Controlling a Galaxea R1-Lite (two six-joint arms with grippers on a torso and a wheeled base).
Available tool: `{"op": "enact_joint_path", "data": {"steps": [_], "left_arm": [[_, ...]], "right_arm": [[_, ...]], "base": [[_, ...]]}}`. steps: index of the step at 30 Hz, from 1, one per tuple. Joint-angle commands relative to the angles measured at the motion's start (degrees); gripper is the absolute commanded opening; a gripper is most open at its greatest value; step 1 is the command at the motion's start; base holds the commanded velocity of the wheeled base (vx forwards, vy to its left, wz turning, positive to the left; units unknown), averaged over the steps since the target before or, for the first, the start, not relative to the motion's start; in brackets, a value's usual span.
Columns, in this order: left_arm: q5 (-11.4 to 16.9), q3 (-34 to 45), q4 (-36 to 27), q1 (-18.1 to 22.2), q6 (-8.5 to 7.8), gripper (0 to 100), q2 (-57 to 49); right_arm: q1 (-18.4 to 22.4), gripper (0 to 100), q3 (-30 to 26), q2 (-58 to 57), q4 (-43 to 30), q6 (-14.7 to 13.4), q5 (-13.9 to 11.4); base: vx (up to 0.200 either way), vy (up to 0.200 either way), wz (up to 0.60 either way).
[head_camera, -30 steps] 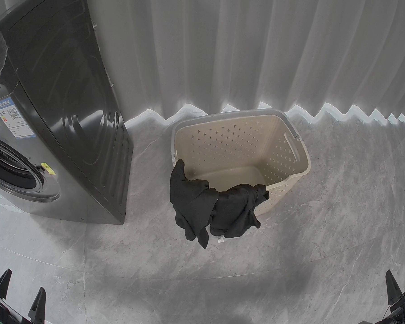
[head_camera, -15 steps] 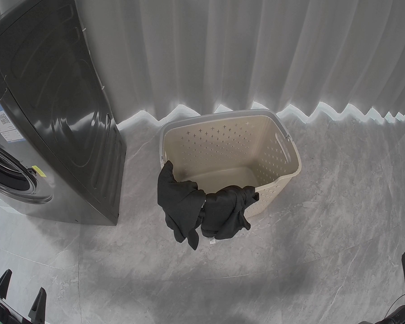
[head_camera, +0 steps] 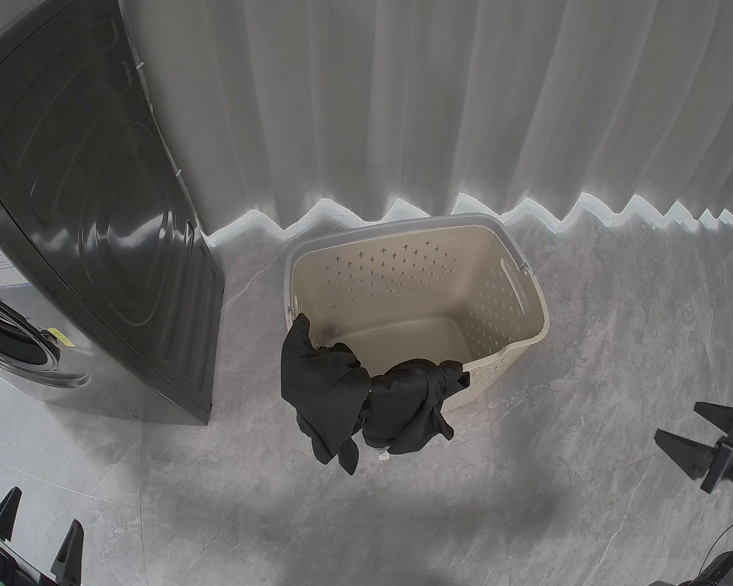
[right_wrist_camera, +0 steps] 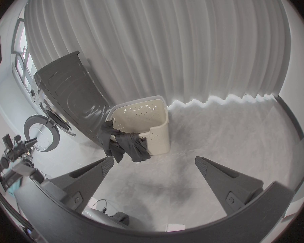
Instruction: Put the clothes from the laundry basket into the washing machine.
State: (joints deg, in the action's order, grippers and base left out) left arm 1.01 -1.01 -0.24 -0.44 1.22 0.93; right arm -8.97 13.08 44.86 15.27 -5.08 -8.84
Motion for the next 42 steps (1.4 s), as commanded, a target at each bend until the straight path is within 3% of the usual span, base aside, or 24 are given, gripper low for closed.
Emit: {"op": "enact_joint_path", "data": {"steps": [1, 5, 18, 21, 27, 33, 37, 42], "left_arm": [[-0.05, 1.01, -0.02, -0.09, 0.19, 100, -0.93], [-0.05, 1.01, -0.02, -0.09, 0.28, 100, -0.93], [-0.05, 1.01, -0.02, -0.09, 0.28, 100, -0.93], [-0.05, 1.01, -0.02, -0.09, 0.28, 100, -0.93], [-0.05, 1.01, -0.02, -0.09, 0.19, 100, -0.93], [-0.05, 1.01, -0.02, -0.09, 0.19, 100, -0.93], [-0.05, 1.01, -0.02, -0.09, 0.28, 100, -0.93], [-0.05, 1.01, -0.02, -0.09, 0.28, 100, -0.93]], "right_arm": [[-13.70, 100, 2.39, 31.87, 20.67, -8.19, 6.03], [-15.11, 100, 3.62, 36.88, 24.10, -8.01, 7.96], [-19.15, 100, 8.63, 44.61, 24.63, -8.54, 8.40], [-20.65, 100, 10.03, 44.96, 24.63, -8.63, 10.77], [-24.07, 100, 11.70, 48.04, 24.72, -9.59, 11.65], [-26.80, 100, 13.55, 52.43, 26.74, -11.62, 14.11], [-27.68, 100, 14.78, 56.92, 30.34, -11.53, 15.87], [-28.29, 100, 16.36, 60.78, 33.42, -11.35, 15.96]], "base": [[0.000, 0.000, 0.00], [0.000, 0.000, 0.00], [0.000, 0.000, 0.00], [0.000, 0.000, 0.00], [0.000, 0.000, 0.00], [0.000, 0.000, 0.00], [0.000, 0.000, 0.00], [0.000, 0.000, 0.00]]}}
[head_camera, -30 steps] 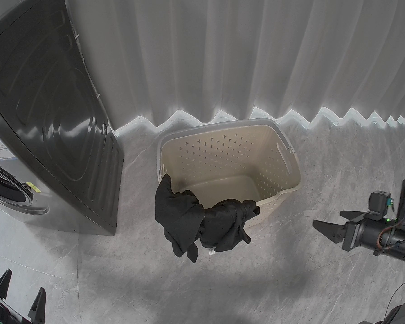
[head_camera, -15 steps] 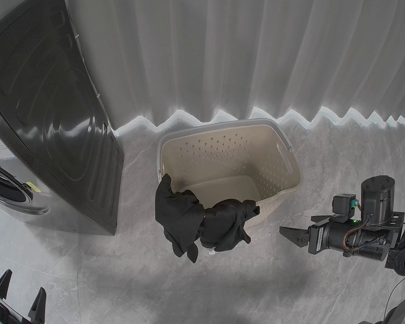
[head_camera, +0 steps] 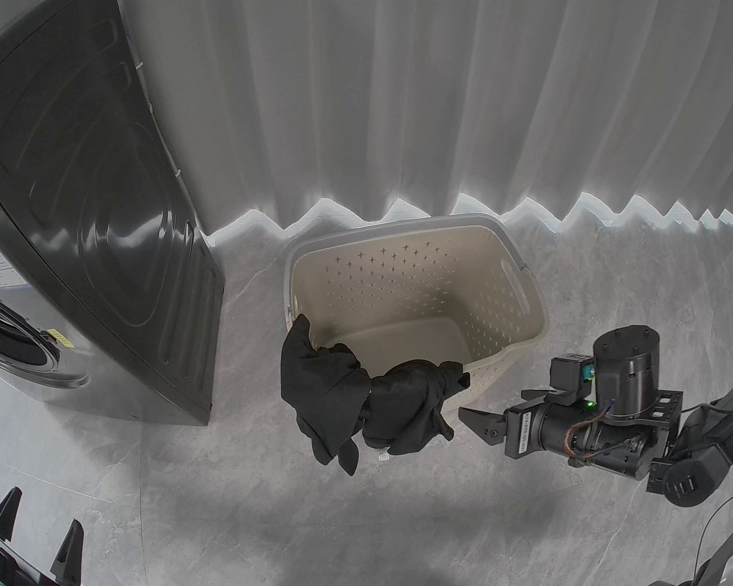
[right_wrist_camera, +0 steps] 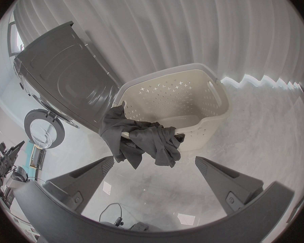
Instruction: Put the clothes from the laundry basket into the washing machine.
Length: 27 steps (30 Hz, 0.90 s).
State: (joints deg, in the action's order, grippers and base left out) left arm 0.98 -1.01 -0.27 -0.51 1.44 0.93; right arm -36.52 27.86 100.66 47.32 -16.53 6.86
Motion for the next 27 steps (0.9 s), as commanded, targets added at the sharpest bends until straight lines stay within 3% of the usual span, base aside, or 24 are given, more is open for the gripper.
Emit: {"op": "enact_joint_path", "data": {"steps": [1, 27], "left_arm": [[-0.01, 1.01, 0.00, -0.02, -0.03, 100, -0.93], [-0.01, 0.92, 0.00, -0.02, -0.03, 100, -0.93]], "right_arm": [[-0.74, 100, 2.64, 6.92, 1.54, 0.18, 0.26], [-0.65, 100, 15.74, 25.11, 5.50, 0.53, 0.96]], "base": [[0.000, 0.000, 0.00], [0.000, 0.000, 0.00]]}}
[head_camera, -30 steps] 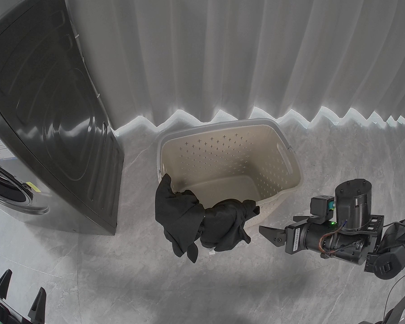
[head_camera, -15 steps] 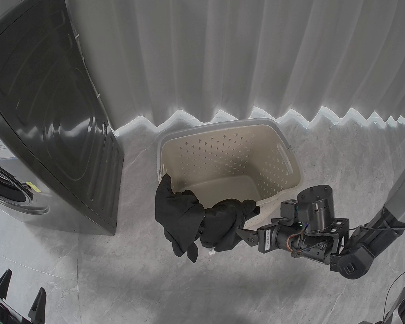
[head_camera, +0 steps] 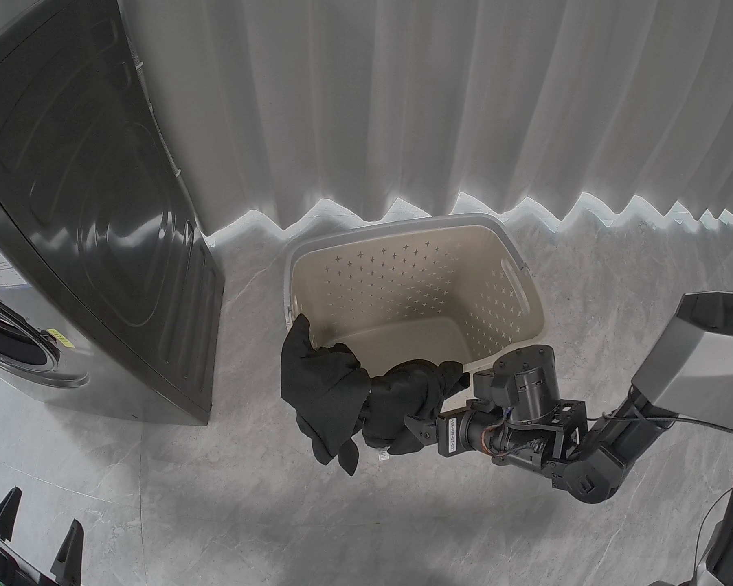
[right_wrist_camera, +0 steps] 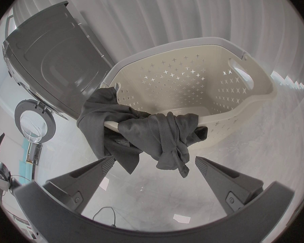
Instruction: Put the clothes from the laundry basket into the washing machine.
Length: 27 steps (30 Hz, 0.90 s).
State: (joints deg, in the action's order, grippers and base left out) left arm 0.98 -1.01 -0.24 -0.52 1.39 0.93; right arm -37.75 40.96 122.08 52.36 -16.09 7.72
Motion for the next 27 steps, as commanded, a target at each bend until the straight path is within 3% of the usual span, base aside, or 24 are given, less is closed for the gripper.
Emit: {"op": "enact_joint_path", "data": {"steps": [1, 10, 24, 25, 27], "left_arm": [[-0.01, 1.01, -0.02, 0.00, 0.02, 100, -0.93], [-0.01, 0.92, -0.02, 0.00, 0.02, 100, -0.93], [-0.01, 1.01, -0.02, 0.00, 0.19, 100, -0.93], [-0.01, 1.01, -0.02, 0.00, 0.19, 100, -0.93], [-0.01, 0.92, -0.02, 0.00, 0.19, 100, -0.93]], "right_arm": [[0.66, 100, 2.90, 4.05, 0.55, 0.10, 0.11], [2.69, 100, 11.95, 9.67, -0.42, 1.15, 0.02], [2.86, 100, 17.57, 15.38, 0.11, 1.85, 0.02], [2.86, 0, 17.93, 15.56, 0.82, 1.85, 0.02], [2.77, 0, 18.01, 15.56, 1.78, 1.85, 0.02]], "base": [[0.000, 0.000, 0.00], [0.000, 0.000, 0.00], [0.000, 0.000, 0.00], [0.000, 0.000, 0.00], [0.000, 0.000, 0.00]]}}
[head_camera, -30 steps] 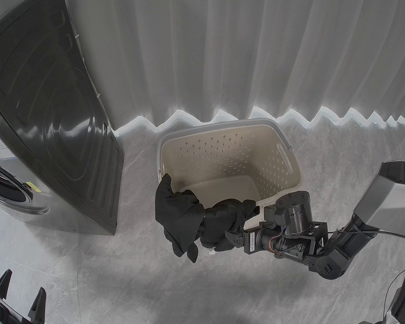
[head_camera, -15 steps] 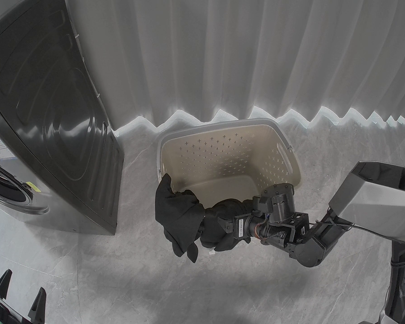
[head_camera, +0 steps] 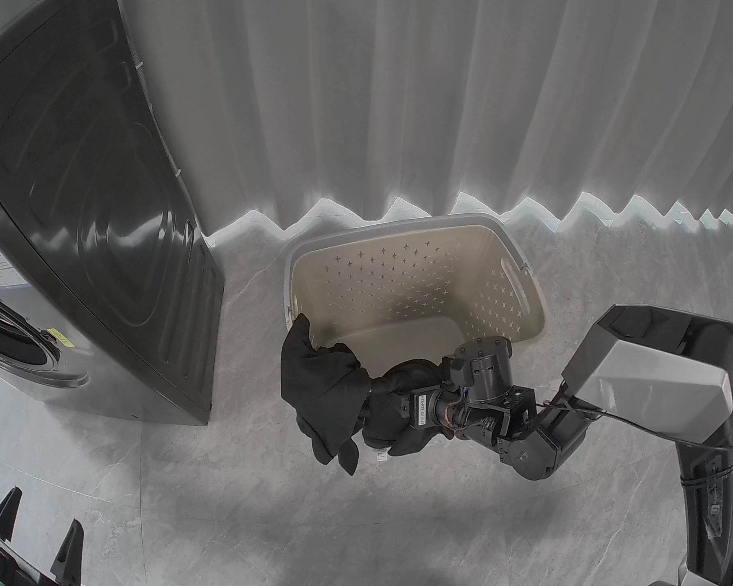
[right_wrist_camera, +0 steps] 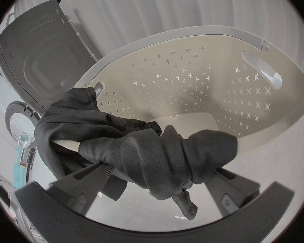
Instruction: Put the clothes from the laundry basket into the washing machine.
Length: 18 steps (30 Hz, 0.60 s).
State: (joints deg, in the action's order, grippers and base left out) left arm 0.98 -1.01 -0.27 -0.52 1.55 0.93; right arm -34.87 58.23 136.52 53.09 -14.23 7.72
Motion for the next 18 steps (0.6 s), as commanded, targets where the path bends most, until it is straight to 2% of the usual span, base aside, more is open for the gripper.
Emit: {"op": "enact_joint_path", "data": {"steps": [1, 11, 18], "left_arm": [[-0.01, 0.92, 0.00, 0.00, 0.03, 100, -0.93], [-0.01, 0.92, 0.00, 0.00, 0.03, 100, -0.93], [-0.01, 0.92, 0.00, 0.00, 0.12, 100, -0.93]], "right_arm": [[-0.12, 0, 0.74, 1.11, 1.05, -0.01, 0.02], [-2.66, 0, -0.40, -0.20, 2.90, -0.71, -0.07], [-3.89, 0, -10.16, -9.34, 2.98, -0.89, 0.11]], "base": [[0.000, 0.000, 0.00], [0.000, 0.000, 0.00], [0.000, 0.000, 0.00]]}}
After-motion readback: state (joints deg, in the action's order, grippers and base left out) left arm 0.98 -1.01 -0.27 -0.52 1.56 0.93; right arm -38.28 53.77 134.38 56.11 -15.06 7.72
